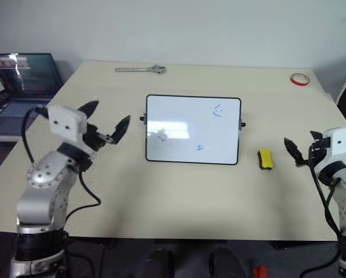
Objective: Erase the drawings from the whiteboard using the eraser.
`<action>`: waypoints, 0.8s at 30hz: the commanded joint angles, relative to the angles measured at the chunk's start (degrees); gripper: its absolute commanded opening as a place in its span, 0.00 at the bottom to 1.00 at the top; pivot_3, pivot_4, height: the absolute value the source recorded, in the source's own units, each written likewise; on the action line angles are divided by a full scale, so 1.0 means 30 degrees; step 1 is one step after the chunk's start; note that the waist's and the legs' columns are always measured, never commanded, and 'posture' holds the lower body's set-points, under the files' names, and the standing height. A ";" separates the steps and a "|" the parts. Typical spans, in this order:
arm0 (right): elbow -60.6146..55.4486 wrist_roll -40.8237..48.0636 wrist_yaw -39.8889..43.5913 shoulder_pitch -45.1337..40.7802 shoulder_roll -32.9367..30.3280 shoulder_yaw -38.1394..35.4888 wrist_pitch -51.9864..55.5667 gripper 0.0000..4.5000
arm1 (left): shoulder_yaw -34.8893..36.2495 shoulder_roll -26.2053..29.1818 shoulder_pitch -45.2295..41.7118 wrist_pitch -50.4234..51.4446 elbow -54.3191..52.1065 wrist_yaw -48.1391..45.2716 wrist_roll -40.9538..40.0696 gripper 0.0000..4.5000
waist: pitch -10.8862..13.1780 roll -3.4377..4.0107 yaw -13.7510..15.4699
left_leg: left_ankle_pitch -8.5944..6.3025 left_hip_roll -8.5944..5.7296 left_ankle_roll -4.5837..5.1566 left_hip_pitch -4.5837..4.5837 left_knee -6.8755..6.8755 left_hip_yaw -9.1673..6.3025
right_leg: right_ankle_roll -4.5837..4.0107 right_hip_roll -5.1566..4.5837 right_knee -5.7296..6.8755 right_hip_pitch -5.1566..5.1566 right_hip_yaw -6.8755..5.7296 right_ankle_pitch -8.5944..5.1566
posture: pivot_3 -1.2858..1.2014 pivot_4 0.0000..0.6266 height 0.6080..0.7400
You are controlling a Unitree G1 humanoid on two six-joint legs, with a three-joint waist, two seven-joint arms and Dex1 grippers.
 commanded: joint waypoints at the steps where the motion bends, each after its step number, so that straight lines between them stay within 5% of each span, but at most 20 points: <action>1: -0.3736 0.1414 -0.1086 0.0757 -0.0222 -0.0682 0.2698 0.99 | -0.1033 0.0895 -0.1578 0.0332 0.0251 -0.3034 -0.1491 1.00 | 0.0000 -0.0001 -0.0006 | 0.0000 -0.0014 0.0000 0.0009 0.0003 -0.0003 | 0.0001 0.0007 -0.0001 0.0008 -0.0003 -0.0001 | 0.52 0.24 1.00; 9: -0.5833 -0.0198 -0.7397 -0.0418 0.2423 0.1311 0.8134 0.99 | -0.5766 0.1897 -0.5275 -0.0032 0.3861 -1.1263 -0.1758 1.00 | 0.0005 0.0004 -0.0169 | 0.0001 -0.0047 0.0006 -0.0006 0.0005 0.0000 | 0.0003 0.0060 0.0003 -0.0011 -0.0008 -0.0003 | 0.52 0.24 1.00; 24: -0.1472 -0.3750 -0.8761 -0.3181 0.6028 0.4237 0.5935 0.99 | -0.6565 0.1633 -0.6531 -0.1166 0.5911 -1.3861 -0.0697 1.00 | 0.0011 0.0016 -0.0409 | 0.0000 -0.0027 0.0015 -0.0107 -0.0009 0.0005 | -0.0010 0.0076 0.0011 -0.0131 0.0002 -0.0007 | 0.52 0.24 1.00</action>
